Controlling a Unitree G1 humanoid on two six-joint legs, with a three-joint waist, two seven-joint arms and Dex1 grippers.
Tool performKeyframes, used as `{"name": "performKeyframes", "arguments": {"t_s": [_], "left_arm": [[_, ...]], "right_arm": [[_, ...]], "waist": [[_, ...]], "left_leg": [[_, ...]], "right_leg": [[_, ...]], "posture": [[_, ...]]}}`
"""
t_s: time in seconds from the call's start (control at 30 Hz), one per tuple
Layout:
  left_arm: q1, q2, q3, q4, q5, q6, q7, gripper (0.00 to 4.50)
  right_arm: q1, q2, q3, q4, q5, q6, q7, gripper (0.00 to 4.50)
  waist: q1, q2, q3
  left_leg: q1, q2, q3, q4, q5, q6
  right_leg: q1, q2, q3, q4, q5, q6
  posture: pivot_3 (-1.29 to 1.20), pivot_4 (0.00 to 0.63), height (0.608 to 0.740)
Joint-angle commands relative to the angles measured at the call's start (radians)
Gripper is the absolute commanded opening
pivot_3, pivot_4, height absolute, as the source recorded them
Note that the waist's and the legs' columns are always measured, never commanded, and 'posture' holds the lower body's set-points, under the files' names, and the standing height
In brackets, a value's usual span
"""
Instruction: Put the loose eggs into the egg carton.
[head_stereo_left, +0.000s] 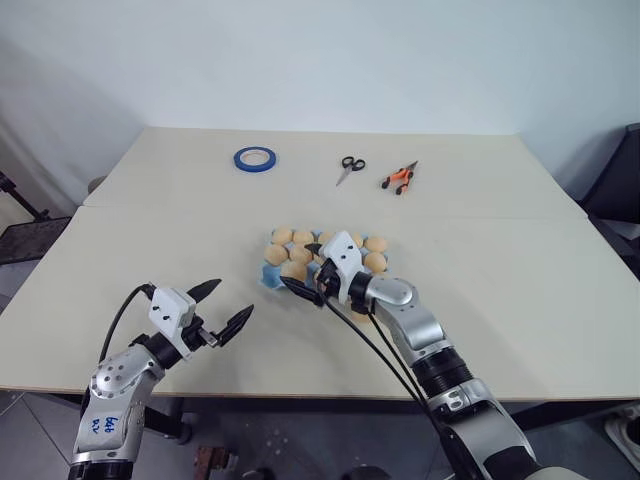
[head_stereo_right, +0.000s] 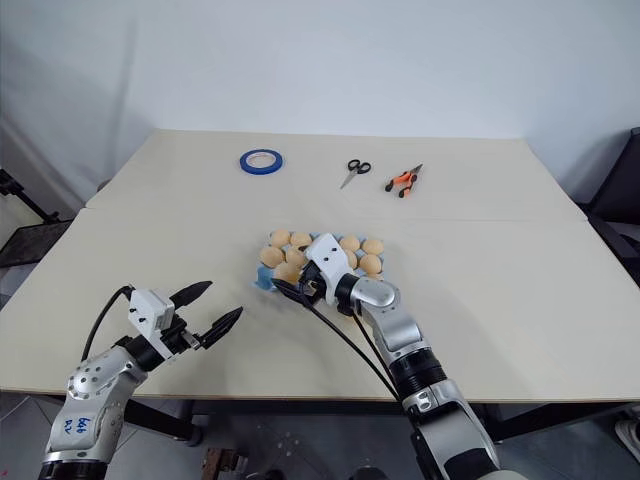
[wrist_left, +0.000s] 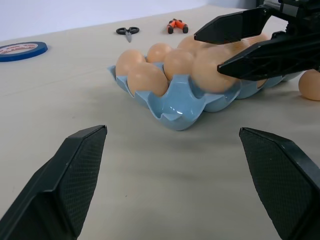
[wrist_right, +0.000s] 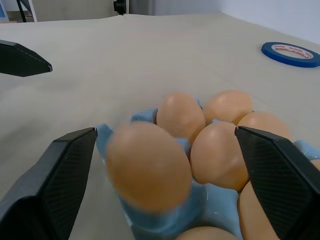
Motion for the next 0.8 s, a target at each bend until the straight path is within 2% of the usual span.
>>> {"name": "performKeyframes", "arguments": {"t_s": [0.03, 0.27, 0.5, 0.67, 0.8], "left_arm": [[-0.013, 0.007, 0.002, -0.052, -0.027, 0.003, -0.003, 4.50], [-0.034, 0.020, -0.024, -0.050, -0.030, 0.013, -0.042, 4.50], [-0.045, 0.051, -0.105, -0.039, -0.025, 0.020, -0.155, 4.50], [-0.095, 0.076, -0.143, 0.011, -0.034, 0.019, -0.242, 4.50], [-0.137, 0.080, -0.178, 0.050, -0.026, 0.005, -0.306, 4.50]], "right_arm": [[-0.004, -0.007, -0.030, -0.126, 0.035, 0.011, 0.012, 4.45], [0.197, -0.177, -0.113, -0.368, 0.140, 0.010, 0.142, 4.45], [0.518, -0.408, -0.280, -0.571, 0.233, 0.038, 0.223, 4.45], [0.716, -0.468, -0.421, -0.615, 0.258, 0.004, 0.199, 4.45], [0.794, -0.462, -0.477, -0.558, 0.260, -0.057, 0.198, 4.45]], "waist": [[0.000, 0.000, 0.000], [0.017, -0.001, -0.001], [0.024, -0.001, 0.000], [0.012, -0.001, 0.000], [0.009, -0.001, 0.000]], "left_leg": [[0.000, 0.000, 0.000, 0.000, 0.000, 0.000], [0.000, 0.000, -0.003, -0.001, -0.002, 0.000], [-0.001, 0.000, 0.000, -0.001, -0.004, 0.001], [0.000, 0.001, -0.002, -0.001, -0.004, 0.000], [0.001, 0.000, -0.002, 0.000, -0.004, 0.001]], "right_leg": [[0.000, 0.000, 0.000, 0.000, 0.000, 0.000], [0.004, -0.001, 0.000, -0.006, 0.000, 0.000], [0.004, 0.000, 0.002, -0.009, 0.000, 0.000], [0.005, 0.001, 0.004, -0.009, 0.000, -0.001], [0.006, 0.001, 0.003, -0.009, 0.000, -0.001]], "posture": [[0.00, 0.150, 0.740], [0.00, 0.150, 0.740], [0.00, 0.150, 0.740], [0.00, 0.150, 0.740], [0.00, 0.150, 0.740]]}}
